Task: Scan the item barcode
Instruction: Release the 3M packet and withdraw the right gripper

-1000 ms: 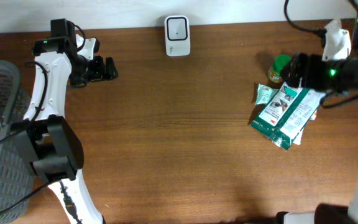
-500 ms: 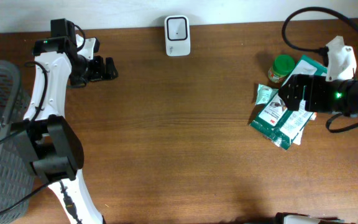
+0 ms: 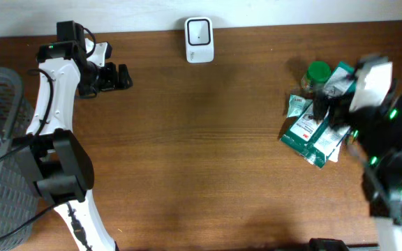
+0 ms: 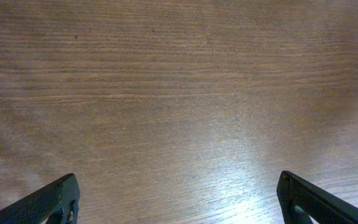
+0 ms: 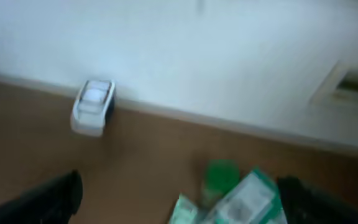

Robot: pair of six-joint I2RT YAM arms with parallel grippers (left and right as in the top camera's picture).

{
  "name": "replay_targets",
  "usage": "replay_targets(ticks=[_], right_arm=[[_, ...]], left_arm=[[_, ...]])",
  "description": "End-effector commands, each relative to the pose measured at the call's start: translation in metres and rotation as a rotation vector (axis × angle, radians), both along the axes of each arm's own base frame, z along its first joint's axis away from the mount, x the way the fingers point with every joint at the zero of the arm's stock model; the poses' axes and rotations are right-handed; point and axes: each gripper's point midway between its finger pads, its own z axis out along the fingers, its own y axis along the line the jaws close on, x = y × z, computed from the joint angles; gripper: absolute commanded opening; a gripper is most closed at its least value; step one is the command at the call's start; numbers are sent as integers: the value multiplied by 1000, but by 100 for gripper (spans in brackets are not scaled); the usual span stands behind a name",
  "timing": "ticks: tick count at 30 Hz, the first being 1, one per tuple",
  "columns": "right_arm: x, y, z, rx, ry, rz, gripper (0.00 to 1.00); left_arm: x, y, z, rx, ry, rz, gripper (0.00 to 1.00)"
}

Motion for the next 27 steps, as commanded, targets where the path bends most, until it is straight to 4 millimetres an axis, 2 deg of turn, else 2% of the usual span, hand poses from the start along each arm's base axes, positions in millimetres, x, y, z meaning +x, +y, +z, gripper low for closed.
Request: replay_targets(ticks=[1, 4, 7, 10, 14, 20, 27], right_arm=[[-28, 9, -45, -32, -123, 23, 98], [-52, 22, -81, -82, -241, 68, 98], [-72, 25, -119, -85, -299, 71, 99], [-80, 25, -138, -88, -331, 70, 98], [-81, 25, -153, -88, -326, 70, 98], [-85, 28, -186, -70, -204, 92, 99], [-85, 30, -185, -70, -208, 100, 98]], left_arm=[[1, 2, 5, 7, -18, -14, 99], [1, 2, 5, 7, -18, -14, 99], [1, 2, 5, 7, -18, -14, 99], [1, 2, 5, 7, -18, -14, 99], [1, 2, 5, 7, -18, -14, 99], [1, 2, 5, 7, -18, -14, 99], [1, 2, 5, 7, -18, -14, 99]])
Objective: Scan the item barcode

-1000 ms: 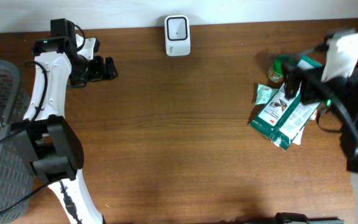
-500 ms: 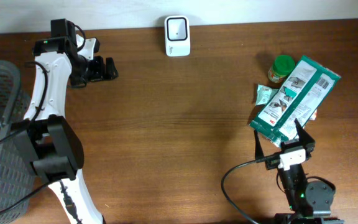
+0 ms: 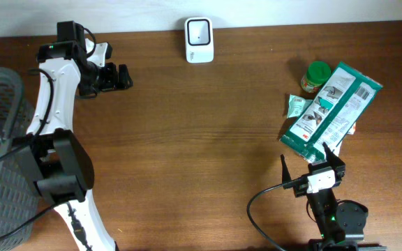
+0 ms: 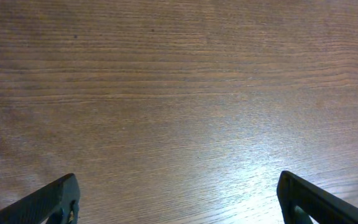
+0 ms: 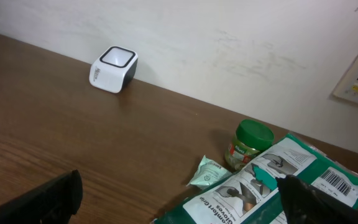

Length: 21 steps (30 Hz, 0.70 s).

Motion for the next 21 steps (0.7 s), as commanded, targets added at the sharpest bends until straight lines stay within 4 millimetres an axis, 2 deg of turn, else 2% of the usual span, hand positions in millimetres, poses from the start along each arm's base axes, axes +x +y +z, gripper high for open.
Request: replay_targets(ticks=[1, 14, 16, 19, 21], right_arm=[[-1, 5, -1, 8, -1, 27, 98], [-1, 5, -1, 8, -1, 27, 98], [-1, 5, -1, 8, -1, 27, 98], [-1, 5, -1, 8, -1, 27, 98], [-1, 5, -1, 8, -1, 27, 98]], left_arm=[[1, 2, 5, 7, -19, -14, 99], [1, 2, 5, 7, -19, -14, 99], [1, 2, 13, 9, -35, -14, 99], [-1, 2, 51, 19, -116, -14, 99], [-7, 0, 90, 28, -200, -16, 99]])
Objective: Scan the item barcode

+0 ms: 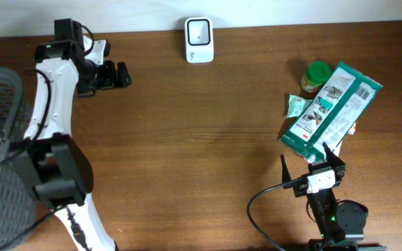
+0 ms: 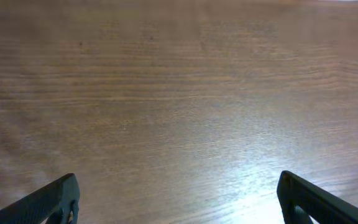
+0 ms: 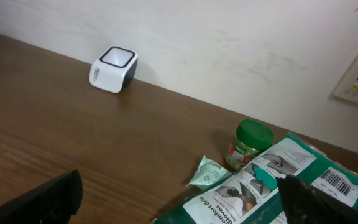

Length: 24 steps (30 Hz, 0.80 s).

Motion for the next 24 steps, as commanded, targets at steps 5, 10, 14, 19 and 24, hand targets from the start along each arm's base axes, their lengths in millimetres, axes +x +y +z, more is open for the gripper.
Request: replay_targets(ticks=[5, 10, 14, 19, 24], right_arm=[[-1, 5, -1, 8, -1, 27, 98], [-1, 5, -1, 8, -1, 27, 98], [-1, 5, -1, 8, -1, 27, 98], [-1, 5, -1, 8, -1, 27, 98], [-1, 5, -1, 8, -1, 27, 98]], left_arm=[[-40, -22, 176, 42, -393, -56, 99], [-99, -53, 194, 30, -433, -124, 99], [-149, -43, 154, 90, -429, -102, 99], [-161, -33, 125, 136, -891, -52, 99], [-213, -11, 78, 191, -1100, 32, 99]])
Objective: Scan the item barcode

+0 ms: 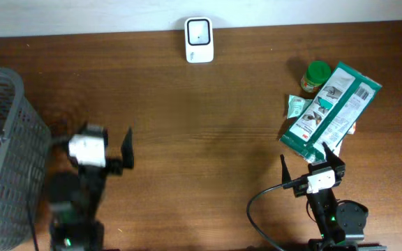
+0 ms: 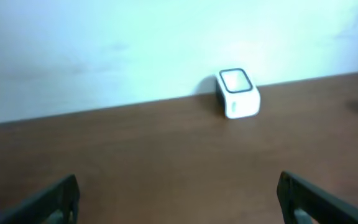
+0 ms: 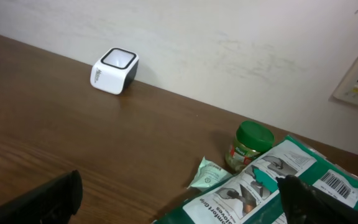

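The white barcode scanner [image 1: 199,30] stands at the back edge, also seen as a white scanner [image 2: 238,101] and scanner [image 3: 114,70] in the wrist views. At the right lie a green and white glove package [image 1: 330,111], a green-lidded jar [image 1: 317,75] and a small pale green sachet [image 1: 296,106]. The package [image 3: 278,186] shows a barcode [image 3: 334,183]. My right gripper [image 1: 309,167] stands open just in front of the package, right gripper [image 3: 179,202] empty. My left gripper [image 1: 121,150] is at the front left, left gripper [image 2: 179,199] open and empty, blurred.
A grey mesh basket [image 1: 5,139] fills the left edge of the table. A white wall runs behind the brown wooden table [image 1: 201,125]. A pale wall plate hangs at the right.
My left arm has gone from the back left of the table to the front left. Its camera now faces the wall and the scanner instead of bare wood. The right arm has not moved.
First my right arm was over the items at the right, blurred, while the left gripper stood open at the back left. Then the right gripper was at the front right, open, with the items lying uncovered. Now the left gripper is at the front left too.
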Robot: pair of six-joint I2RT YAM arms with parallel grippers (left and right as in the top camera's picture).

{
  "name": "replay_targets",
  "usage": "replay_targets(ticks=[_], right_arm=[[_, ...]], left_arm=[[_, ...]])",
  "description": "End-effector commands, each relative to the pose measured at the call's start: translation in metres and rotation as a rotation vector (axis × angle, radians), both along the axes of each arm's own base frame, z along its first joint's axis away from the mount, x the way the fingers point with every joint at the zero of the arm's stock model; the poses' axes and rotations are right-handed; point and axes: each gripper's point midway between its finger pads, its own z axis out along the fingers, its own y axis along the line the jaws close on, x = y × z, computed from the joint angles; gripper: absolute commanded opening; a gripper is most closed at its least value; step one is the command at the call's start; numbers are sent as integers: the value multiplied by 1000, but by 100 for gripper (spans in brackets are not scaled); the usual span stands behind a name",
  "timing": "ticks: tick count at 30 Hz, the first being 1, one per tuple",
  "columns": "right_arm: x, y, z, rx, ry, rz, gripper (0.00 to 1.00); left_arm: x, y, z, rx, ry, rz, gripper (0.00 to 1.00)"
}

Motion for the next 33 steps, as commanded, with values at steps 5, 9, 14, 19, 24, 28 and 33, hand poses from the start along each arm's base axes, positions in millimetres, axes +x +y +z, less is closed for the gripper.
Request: replay_targets(ticks=[5, 9, 14, 19, 24, 28, 33], right_arm=[[-1, 4, -2, 8, 3, 23, 98], [-1, 4, -2, 8, 3, 23, 98], [-1, 4, -2, 8, 3, 23, 98], [-1, 4, -2, 8, 3, 23, 99], [-1, 4, -2, 8, 3, 23, 98], [-1, 4, -2, 8, 3, 23, 98], [-1, 4, -2, 8, 3, 23, 98]], left_arm=[[-41, 15, -60, 51, -90, 63, 99], [-45, 15, -85, 67, -66, 61, 99], [-52, 13, -72, 79, -129, 60, 99], [-52, 13, -74, 78, -121, 60, 99], [-52, 13, -74, 78, -121, 60, 99], [-52, 13, -74, 78, -121, 60, 99], [-52, 13, -74, 78, -121, 60, 99]])
